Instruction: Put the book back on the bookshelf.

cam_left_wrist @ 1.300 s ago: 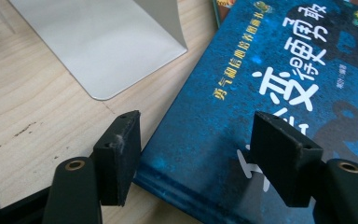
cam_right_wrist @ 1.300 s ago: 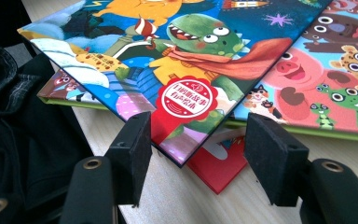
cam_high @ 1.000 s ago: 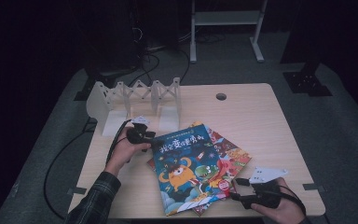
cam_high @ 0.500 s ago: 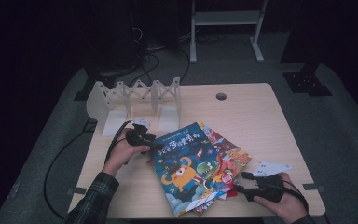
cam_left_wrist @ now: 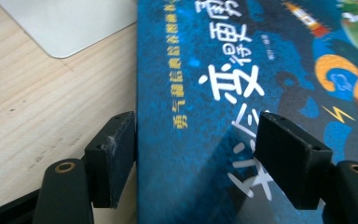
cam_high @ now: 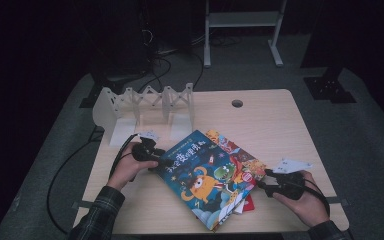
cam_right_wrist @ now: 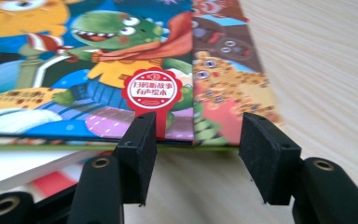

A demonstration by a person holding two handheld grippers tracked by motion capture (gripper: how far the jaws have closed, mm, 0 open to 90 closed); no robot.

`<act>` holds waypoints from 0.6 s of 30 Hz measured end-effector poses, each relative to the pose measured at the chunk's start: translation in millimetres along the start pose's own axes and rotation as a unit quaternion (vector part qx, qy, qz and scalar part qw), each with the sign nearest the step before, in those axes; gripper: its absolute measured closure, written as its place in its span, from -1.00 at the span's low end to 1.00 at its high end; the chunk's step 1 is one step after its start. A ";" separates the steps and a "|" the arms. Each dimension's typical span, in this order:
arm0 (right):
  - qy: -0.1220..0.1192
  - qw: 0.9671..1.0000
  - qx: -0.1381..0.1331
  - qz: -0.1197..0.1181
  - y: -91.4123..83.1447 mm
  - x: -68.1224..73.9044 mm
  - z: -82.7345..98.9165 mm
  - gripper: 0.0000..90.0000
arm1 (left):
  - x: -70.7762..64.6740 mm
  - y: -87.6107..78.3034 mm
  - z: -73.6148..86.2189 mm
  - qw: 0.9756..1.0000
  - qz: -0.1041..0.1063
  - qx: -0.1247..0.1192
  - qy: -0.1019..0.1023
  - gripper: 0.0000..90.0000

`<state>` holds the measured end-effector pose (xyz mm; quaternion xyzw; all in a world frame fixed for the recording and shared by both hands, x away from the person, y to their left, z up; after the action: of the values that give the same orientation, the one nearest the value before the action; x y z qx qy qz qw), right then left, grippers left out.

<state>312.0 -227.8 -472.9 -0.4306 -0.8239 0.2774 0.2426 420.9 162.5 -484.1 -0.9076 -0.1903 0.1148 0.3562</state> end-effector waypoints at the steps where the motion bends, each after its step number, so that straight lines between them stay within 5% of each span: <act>1: 0.001 1.000 0.000 0.006 1.9 -2.5 -1.5 0.01 | -1.6 -0.7 -0.1 1.000 0.003 -0.003 -0.002 -0.38; 12: 0.020 0.999 0.004 0.032 19.7 -31.5 -20.8 0.01 | -15.3 -6.0 2.8 1.000 0.016 -0.003 0.000 -0.37; 18: 0.013 0.999 0.002 0.037 21.9 -33.3 -23.2 0.09 | -24.2 -9.3 5.8 1.000 0.014 -0.001 0.002 -0.38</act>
<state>356.4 -239.8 -476.0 -0.4637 -0.8038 0.2819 0.2437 394.7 161.9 -480.0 -0.9106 -0.1771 0.1177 0.3544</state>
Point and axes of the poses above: each handheld gripper's, and its own axes: y roughly forward along the jaws, z roughly out of its underside, x roughly to its left, the point moved 5 cm from there along y, roughly forward along the jaws, and after that the axes turned 15 degrees about y, right-handed, at the moved point
